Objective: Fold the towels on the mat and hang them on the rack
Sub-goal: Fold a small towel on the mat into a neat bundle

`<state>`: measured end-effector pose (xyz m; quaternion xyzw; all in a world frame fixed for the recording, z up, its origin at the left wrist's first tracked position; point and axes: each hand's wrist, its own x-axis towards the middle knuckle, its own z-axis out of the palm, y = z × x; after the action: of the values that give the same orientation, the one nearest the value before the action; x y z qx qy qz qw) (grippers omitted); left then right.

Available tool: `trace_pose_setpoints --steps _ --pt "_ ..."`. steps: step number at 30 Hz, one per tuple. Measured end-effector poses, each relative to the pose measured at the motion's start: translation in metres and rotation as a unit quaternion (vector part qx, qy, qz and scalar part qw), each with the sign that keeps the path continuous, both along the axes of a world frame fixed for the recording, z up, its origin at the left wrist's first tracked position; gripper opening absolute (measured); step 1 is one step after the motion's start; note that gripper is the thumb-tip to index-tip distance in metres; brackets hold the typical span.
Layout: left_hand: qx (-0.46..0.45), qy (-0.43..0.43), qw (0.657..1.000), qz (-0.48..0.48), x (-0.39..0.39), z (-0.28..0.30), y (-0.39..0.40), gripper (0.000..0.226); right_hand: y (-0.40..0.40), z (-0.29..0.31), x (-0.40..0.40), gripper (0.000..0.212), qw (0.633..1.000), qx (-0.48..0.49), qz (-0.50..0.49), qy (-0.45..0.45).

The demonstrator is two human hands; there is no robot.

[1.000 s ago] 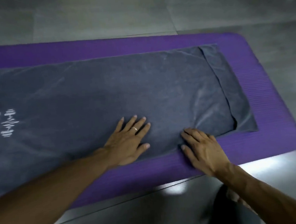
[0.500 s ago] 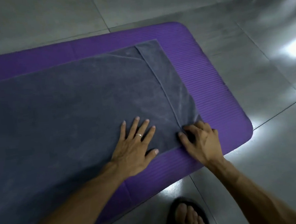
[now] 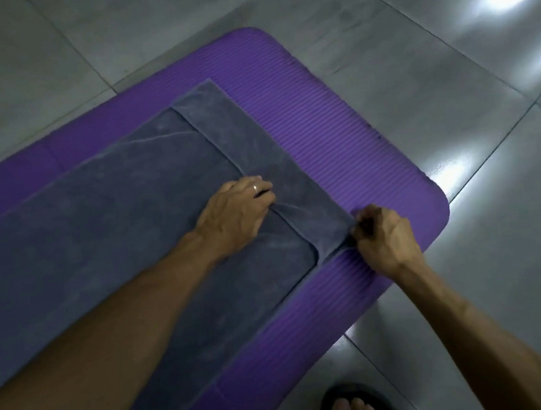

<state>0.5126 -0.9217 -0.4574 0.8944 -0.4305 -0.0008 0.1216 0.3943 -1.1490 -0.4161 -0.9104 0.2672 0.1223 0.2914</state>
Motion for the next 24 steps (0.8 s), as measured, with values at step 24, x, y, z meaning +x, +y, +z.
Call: trace_pose_setpoints --steps 24 --pt "0.168 0.119 0.960 0.192 0.156 0.006 -0.021 0.050 0.035 -0.022 0.038 0.053 0.972 -0.160 0.143 -0.094"
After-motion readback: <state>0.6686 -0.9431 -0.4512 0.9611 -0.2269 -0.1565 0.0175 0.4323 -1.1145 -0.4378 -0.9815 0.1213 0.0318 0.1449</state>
